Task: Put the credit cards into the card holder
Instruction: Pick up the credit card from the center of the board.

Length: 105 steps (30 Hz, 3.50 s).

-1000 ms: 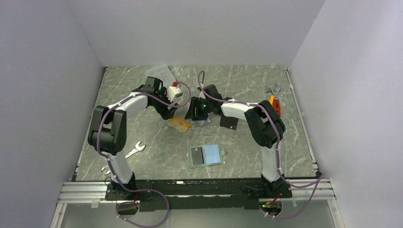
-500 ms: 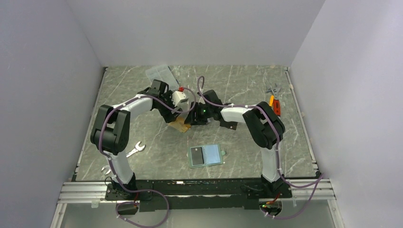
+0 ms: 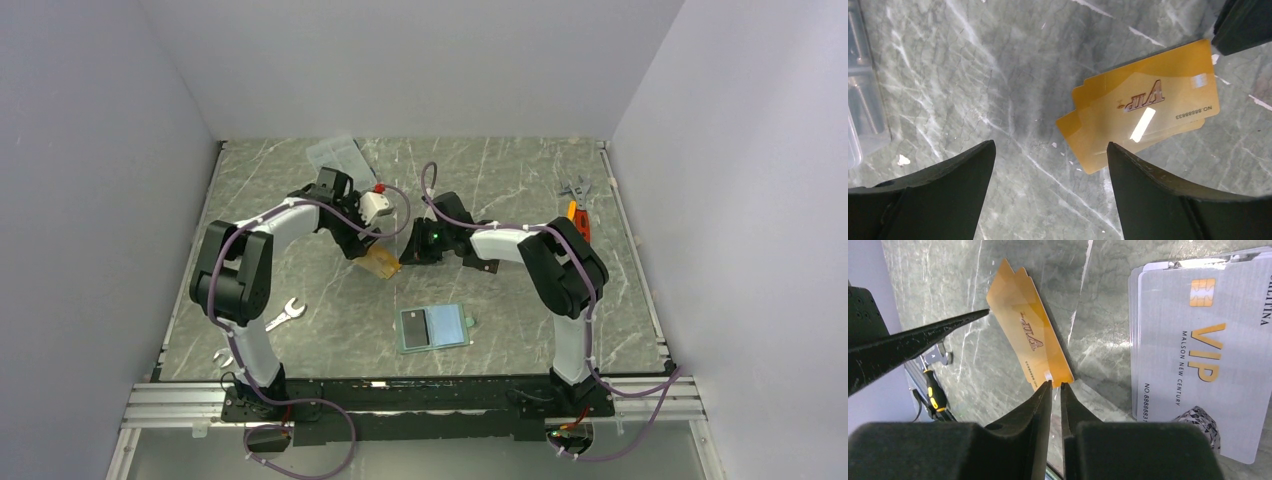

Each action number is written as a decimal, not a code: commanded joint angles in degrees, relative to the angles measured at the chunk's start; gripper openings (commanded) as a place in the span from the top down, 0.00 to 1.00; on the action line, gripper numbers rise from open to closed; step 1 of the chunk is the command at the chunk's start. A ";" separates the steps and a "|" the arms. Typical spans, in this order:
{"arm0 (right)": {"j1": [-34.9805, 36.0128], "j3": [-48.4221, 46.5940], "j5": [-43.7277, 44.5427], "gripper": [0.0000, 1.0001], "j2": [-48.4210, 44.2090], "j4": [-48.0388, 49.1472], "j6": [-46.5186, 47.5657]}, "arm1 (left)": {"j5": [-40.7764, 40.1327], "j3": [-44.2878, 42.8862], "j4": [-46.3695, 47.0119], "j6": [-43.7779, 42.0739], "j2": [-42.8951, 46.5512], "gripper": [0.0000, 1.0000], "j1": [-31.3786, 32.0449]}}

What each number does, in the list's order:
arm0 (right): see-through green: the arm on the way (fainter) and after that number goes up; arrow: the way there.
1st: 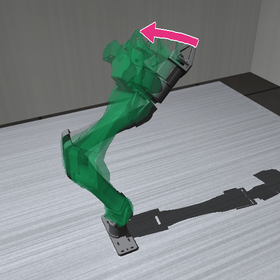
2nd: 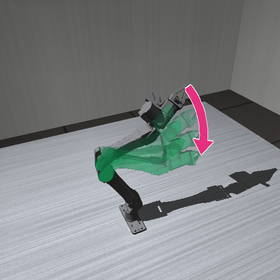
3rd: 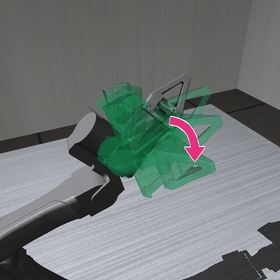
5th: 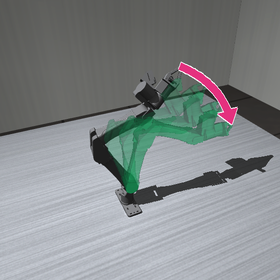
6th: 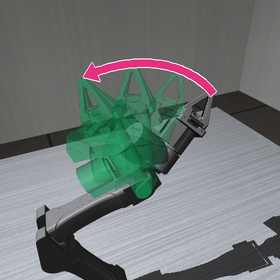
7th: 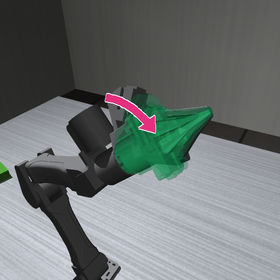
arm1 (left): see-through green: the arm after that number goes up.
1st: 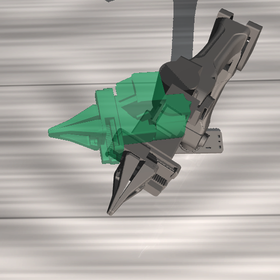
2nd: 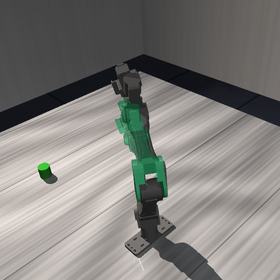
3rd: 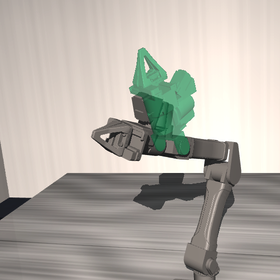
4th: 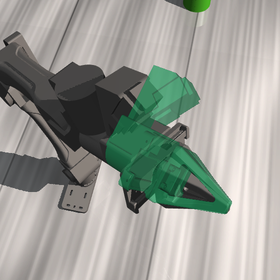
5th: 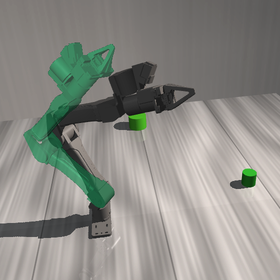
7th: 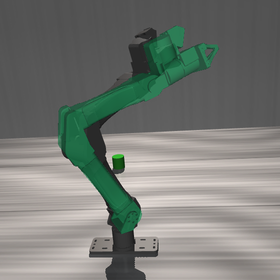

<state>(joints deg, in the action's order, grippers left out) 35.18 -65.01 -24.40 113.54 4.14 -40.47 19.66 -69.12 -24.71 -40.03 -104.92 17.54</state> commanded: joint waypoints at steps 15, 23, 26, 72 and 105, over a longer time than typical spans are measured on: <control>0.98 -2.14 0.27 1.00 -0.27 2.04 -0.30 | 3.89 -3.33 -2.76 0.72 0.14 0.13 -1.01; 1.03 -2.27 0.18 1.00 1.43 2.48 -0.63 | 4.94 -3.35 -3.20 0.99 0.33 0.13 -1.02; 0.96 -2.29 -0.24 1.00 1.98 2.98 -0.92 | 4.77 -3.15 -3.10 0.85 0.42 0.13 -1.15; 0.93 -3.39 -2.89 1.00 4.56 3.59 -1.32 | 10.06 -3.58 -4.88 3.34 1.12 0.16 -1.72; 0.00 1.14 -2.19 1.00 5.45 4.90 -1.88 | 15.67 -7.92 -8.92 9.98 -2.14 0.14 -1.72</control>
<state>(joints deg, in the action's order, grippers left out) 35.33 -64.88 -29.12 118.17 10.44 -43.33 33.19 -74.30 -32.91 -32.23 -106.37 16.03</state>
